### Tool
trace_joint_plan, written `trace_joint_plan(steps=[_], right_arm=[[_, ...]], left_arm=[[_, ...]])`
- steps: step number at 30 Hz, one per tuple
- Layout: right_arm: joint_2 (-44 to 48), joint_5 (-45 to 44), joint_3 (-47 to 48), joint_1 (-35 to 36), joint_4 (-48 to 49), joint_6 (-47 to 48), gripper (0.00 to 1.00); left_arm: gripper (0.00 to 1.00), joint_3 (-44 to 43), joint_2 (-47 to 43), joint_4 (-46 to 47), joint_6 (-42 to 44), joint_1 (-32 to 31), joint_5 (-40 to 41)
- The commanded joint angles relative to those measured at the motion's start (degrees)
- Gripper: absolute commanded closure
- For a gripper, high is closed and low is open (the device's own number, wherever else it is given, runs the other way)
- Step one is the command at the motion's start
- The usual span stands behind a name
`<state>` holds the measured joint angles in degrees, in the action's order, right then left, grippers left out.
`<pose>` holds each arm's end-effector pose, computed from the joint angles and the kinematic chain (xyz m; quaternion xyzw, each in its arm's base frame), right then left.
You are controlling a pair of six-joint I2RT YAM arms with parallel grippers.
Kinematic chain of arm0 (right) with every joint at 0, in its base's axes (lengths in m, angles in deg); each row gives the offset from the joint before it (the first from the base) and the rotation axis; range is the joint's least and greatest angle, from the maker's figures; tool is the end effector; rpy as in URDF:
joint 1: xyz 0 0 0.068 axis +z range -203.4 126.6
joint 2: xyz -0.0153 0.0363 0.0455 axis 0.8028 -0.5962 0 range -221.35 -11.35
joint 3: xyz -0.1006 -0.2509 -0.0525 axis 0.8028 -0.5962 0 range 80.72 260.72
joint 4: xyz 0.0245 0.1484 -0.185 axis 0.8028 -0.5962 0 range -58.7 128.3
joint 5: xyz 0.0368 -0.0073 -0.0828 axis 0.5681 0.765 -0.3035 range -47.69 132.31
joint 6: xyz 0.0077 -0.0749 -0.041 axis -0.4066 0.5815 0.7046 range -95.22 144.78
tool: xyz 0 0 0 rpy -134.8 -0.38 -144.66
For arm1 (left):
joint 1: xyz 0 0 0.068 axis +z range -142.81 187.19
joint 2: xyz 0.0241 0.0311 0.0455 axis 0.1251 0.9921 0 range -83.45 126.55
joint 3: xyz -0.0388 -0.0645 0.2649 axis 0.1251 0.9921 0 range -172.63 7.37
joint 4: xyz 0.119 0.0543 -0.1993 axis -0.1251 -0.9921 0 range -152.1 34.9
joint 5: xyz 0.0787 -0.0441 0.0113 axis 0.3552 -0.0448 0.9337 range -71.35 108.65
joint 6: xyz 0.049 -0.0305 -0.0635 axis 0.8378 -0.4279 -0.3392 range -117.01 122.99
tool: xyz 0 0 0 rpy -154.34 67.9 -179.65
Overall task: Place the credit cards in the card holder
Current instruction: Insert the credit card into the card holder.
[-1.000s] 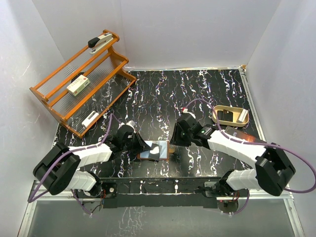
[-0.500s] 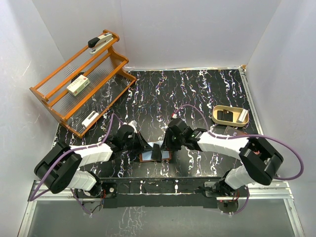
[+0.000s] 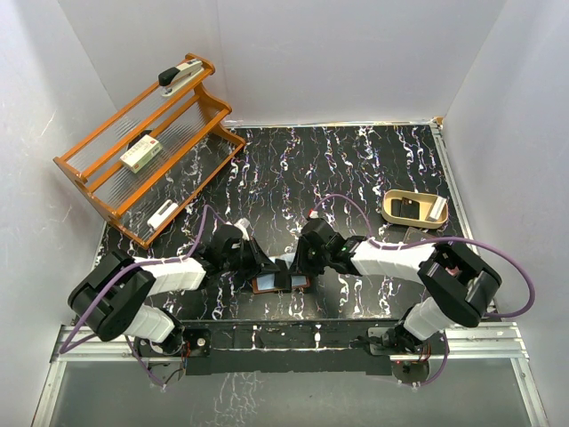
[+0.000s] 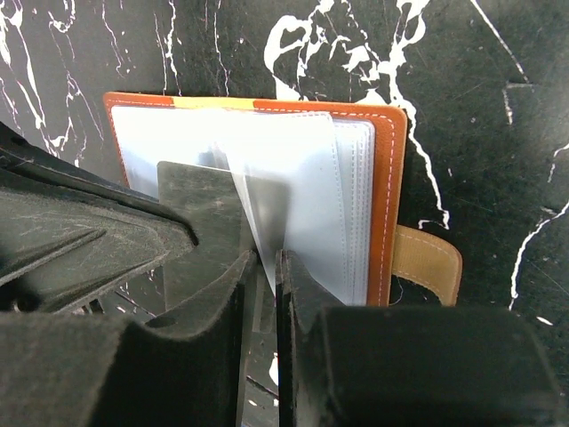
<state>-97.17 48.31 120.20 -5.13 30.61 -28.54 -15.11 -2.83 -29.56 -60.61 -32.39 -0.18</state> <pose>0.1828 0.2170 0.1407 0.0257 0.9496 0.2704 0.1563 0.1898 -0.1886 0.1428 -0.1032 0.8627 -0.4604 0.1820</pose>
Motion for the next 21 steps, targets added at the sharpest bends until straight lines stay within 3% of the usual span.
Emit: trace_joint_plan(steps=[1,7,13,21], right_arm=[[-0.04,-1.86,-1.21,0.16,1.3,0.04,0.86],[3.39,-3.9,3.26,0.16,-6.27,2.59,0.84],[9.74,-12.88,9.4,0.11,-18.96,6.86,0.65],[8.65,-15.82,6.93,0.16,-19.17,8.47,0.56]], left_arm=[[1.0,0.54,-0.38,1.1,0.35,-0.24,-1.23],[1.0,1.21,-4.32,-2.48,1.2,-0.24,3.37],[1.0,0.52,-4.67,-3.28,2.44,-0.24,6.41],[1.0,0.66,-1.07,1.57,2.88,-0.23,6.81]])
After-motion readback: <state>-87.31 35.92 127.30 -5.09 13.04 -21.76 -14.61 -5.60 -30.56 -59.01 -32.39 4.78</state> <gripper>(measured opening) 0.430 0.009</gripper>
